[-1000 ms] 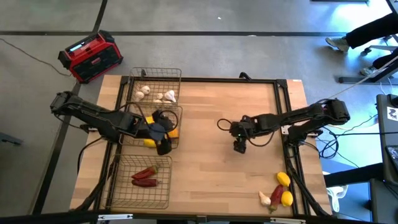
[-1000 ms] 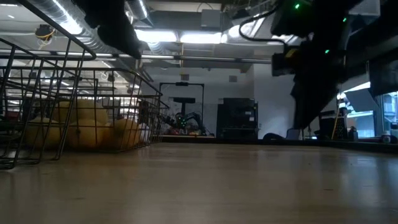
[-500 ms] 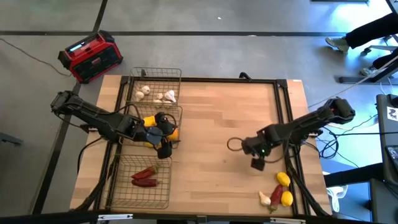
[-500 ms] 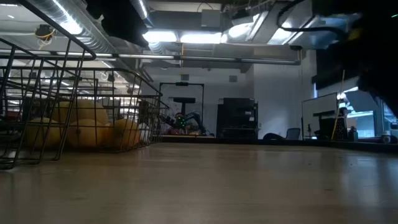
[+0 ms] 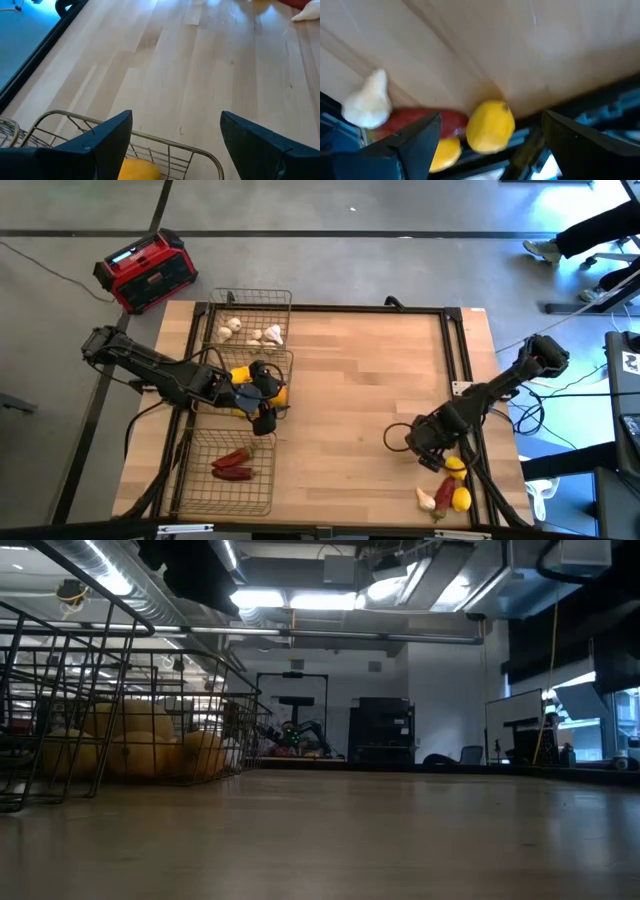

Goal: Sort produce into baskets
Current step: Put the lemon in the middle wire basket

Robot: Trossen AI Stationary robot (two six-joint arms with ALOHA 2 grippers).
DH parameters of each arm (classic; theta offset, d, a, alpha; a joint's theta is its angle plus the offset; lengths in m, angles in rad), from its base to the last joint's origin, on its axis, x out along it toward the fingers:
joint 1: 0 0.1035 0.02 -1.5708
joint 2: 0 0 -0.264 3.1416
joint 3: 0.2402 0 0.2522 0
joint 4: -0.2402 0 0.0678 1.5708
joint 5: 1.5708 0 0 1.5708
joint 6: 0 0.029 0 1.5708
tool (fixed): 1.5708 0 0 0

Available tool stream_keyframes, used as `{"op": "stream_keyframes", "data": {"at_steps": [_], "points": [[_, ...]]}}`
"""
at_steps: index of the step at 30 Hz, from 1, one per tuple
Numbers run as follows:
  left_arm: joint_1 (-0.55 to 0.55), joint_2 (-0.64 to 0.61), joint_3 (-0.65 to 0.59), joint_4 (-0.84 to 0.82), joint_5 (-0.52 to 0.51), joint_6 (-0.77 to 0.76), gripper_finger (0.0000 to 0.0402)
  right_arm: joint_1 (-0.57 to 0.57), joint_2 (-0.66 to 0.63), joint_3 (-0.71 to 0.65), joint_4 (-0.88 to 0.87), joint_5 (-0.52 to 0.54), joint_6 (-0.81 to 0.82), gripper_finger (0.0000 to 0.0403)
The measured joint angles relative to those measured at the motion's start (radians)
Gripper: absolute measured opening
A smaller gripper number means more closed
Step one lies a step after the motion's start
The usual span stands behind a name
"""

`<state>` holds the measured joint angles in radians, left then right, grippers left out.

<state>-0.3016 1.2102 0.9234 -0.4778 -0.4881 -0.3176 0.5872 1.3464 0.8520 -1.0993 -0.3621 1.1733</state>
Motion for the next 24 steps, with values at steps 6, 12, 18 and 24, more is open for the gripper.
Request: {"op": "stream_keyframes", "data": {"at_steps": [6, 12, 18, 24], "points": [[0.0, 0.0, 0.0, 0.0, 0.0, -0.001, 0.0299, 0.076, 0.0, 0.0, -0.005, -0.034, 0.09, 0.0342], [0.0, 0.0, 0.0, 0.0, 0.0, -0.013, 0.0299, 0.153, 0.0, -0.014, 0.006, -0.077, 0.156, 0.0342], [0.0, 0.0, 0.0, 0.0, 0.0, -0.015, 0.0299, 0.188, 0.0, -0.088, 0.119, -0.105, 0.212, 0.0342], [0.0, 0.0, 0.0, 0.0, 0.0, -0.016, 0.0299, 0.186, 0.021, -0.147, 0.158, -0.139, 0.214, 0.0342]]}}
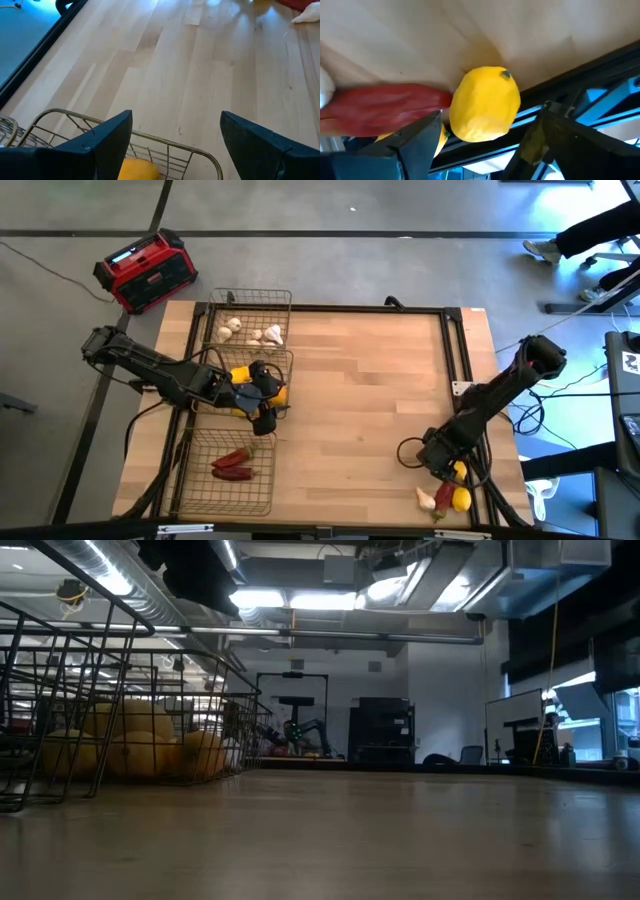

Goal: Sort produce into baskets
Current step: Put the lemon in the middle wire basket

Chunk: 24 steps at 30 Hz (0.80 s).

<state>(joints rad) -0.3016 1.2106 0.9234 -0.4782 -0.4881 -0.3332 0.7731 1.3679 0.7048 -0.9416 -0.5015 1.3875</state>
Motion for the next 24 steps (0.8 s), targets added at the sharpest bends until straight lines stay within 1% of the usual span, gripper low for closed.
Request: {"op": "stream_keyframes", "data": {"at_steps": [4, 7, 10, 13, 20, 22, 24], "points": [[0.0, 0.0, 0.0, 0.0, 0.0, 0.0, 0.0299, 0.0, 0.023, -0.042, 0.063, -0.041, -0.004, 0.0342], [0.0, 0.0, 0.0, 0.0, 0.0, 0.0, 0.0299, 0.0, 0.038, -0.07, 0.149, -0.049, -0.005, 0.0341], [0.0, 0.0, 0.0, 0.0, 0.0, 0.002, 0.0299, 0.0, 0.057, -0.085, 0.204, -0.046, -0.007, 0.0324], [0.0, 0.0, 0.0, 0.0, 0.0, 0.002, 0.0299, 0.0, 0.07, -0.086, 0.218, -0.037, -0.024, 0.0286], [0.0, 0.0, 0.0, 0.0, 0.0, 0.003, 0.0299, -0.002, 0.074, -0.086, 0.215, -0.033, -0.065, 0.0172], [0.001, 0.0, 0.0, 0.002, 0.0, 0.003, 0.0299, -0.005, 0.074, -0.084, 0.214, -0.033, -0.085, 0.015], [0.003, 0.0, 0.0, 0.004, 0.0, 0.003, 0.0299, -0.023, 0.074, -0.079, 0.208, -0.031, -0.097, 0.014]]}}
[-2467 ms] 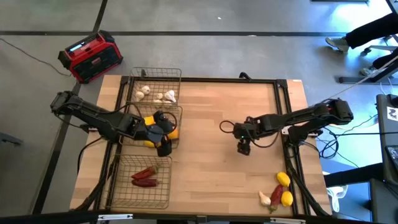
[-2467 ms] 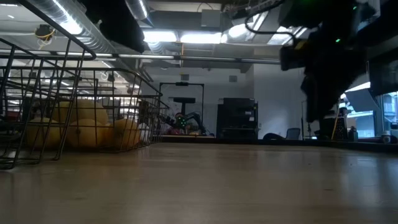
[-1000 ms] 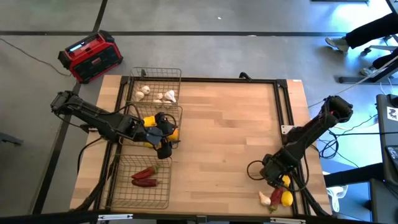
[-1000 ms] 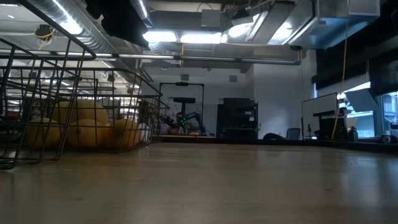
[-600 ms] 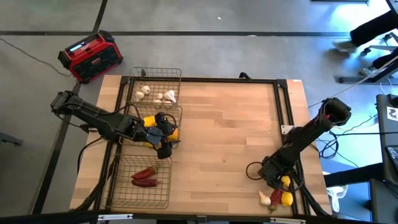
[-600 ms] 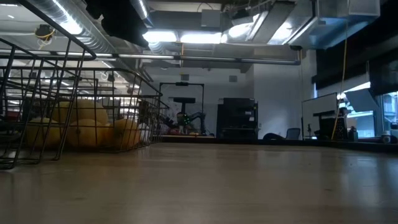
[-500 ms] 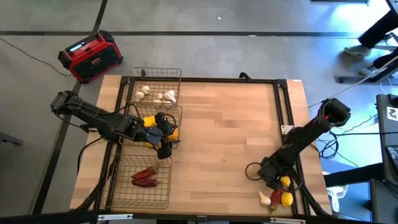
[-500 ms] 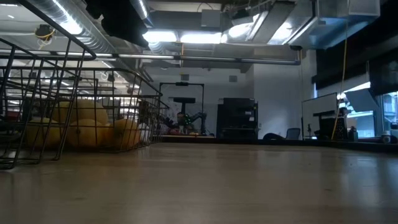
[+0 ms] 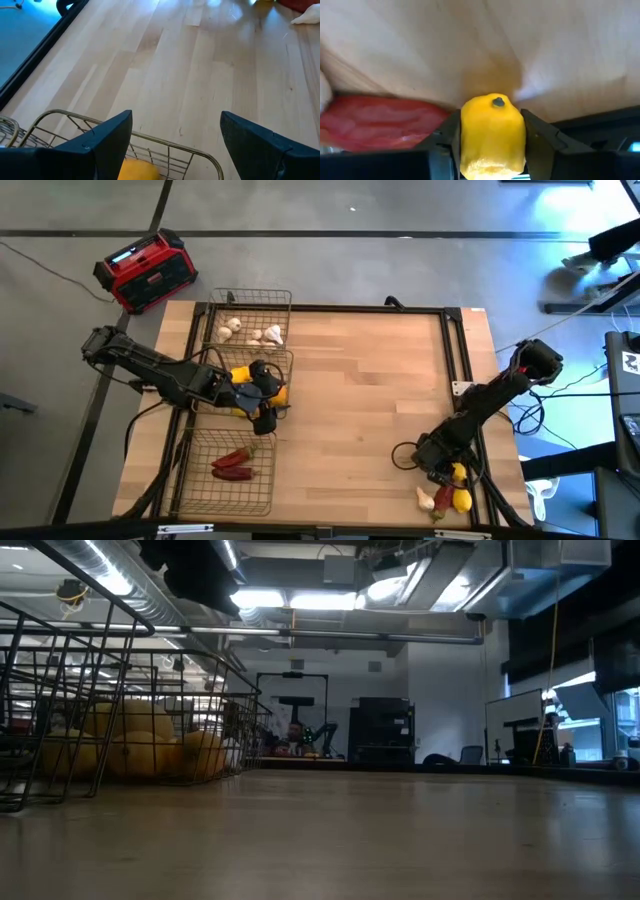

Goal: Sort produce into baskets
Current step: Put the lemon in the middle wire basket

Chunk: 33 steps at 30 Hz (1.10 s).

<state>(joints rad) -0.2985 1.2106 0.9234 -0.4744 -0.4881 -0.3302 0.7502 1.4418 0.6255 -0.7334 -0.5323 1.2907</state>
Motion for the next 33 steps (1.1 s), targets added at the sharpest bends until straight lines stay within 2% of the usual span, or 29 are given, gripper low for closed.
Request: {"op": "stream_keyframes", "data": {"at_steps": [4, 9, 14, 19, 23, 28, 33], "points": [[0.0, 0.0, 0.0, 0.02, 0.0, 0.02, 0.0299, -0.052, 0.0, 0.044, -0.025, 0.073, -0.082, 0.0146], [0.0, 0.0, 0.0, 0.049, 0.0, 0.041, 0.0299, -0.138, 0.0, 0.118, -0.105, 0.217, -0.244, 0.0153], [0.0, 0.0, 0.0, 0.085, 0.0, 0.046, 0.0299, -0.235, 0.0, 0.186, -0.138, 0.405, -0.44, 0.0154], [0.0, 0.0, 0.0, 0.106, 0.0, 0.045, 0.0299, -0.321, 0.0, 0.245, -0.113, 0.658, -0.614, 0.0154], [0.0, 0.0, 0.0, 0.138, 0.0, 0.054, 0.0299, -0.372, 0.0, 0.275, -0.034, 0.769, -0.732, 0.0154], [0.0, 0.0, 0.0, 0.165, 0.0, 0.057, 0.0299, -0.423, 0.0, 0.283, 0.139, 0.836, -0.874, 0.0154], [0.0, 0.033, 0.0, 0.195, 0.0, 0.07, 0.0299, -0.438, 0.0, 0.283, 0.35, 1.002, -1.031, 0.0154]]}}
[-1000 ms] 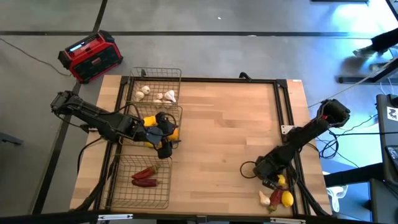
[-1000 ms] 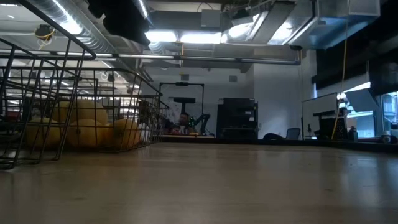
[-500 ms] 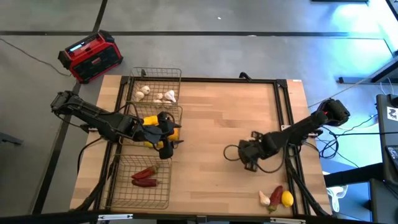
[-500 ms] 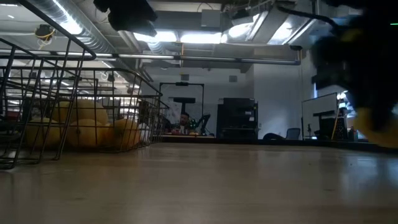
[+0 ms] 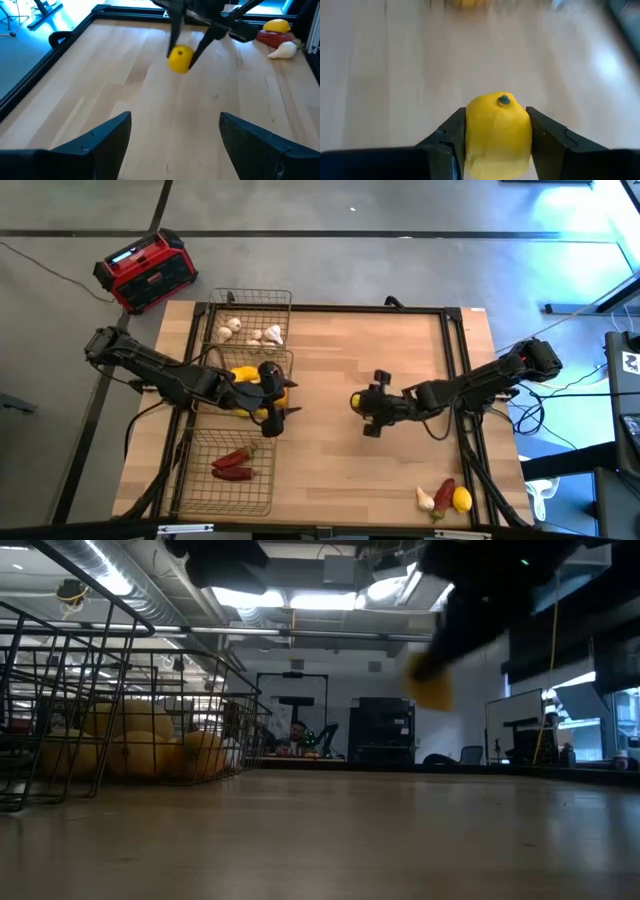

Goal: Sort produce into baskets
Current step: Put the lemon in the middle wire basket

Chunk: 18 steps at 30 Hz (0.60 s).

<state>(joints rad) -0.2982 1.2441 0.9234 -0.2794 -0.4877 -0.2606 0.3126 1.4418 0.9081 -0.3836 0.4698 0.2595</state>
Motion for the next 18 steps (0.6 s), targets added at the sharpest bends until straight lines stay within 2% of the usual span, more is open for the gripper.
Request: {"op": "stream_keyframes", "data": {"at_steps": [3, 6, 11, 18], "points": [[0.005, 0.039, 0.0, 0.025, 0.0, 0.007, 0.0299, 0.0, 0.0, 0.0, 0.141, 0.061, -0.113, 0.0154], [0.005, 0.078, 0.0, 0.052, 0.0, 0.01, 0.0299, 0.0, 0.0, 0.0, 0.289, 0.075, -0.204, 0.0154], [0.004, 0.127, 0.0, 0.13, 0.0, 0.031, 0.0299, 0.0, 0.0, 0.0, 0.474, 0.036, -0.31, 0.0154], [0.004, 0.175, 0.0, 0.274, 0.036, 0.108, 0.0299, 0.0, 0.0, 0.0, 0.606, -0.018, -0.347, 0.0154]]}}
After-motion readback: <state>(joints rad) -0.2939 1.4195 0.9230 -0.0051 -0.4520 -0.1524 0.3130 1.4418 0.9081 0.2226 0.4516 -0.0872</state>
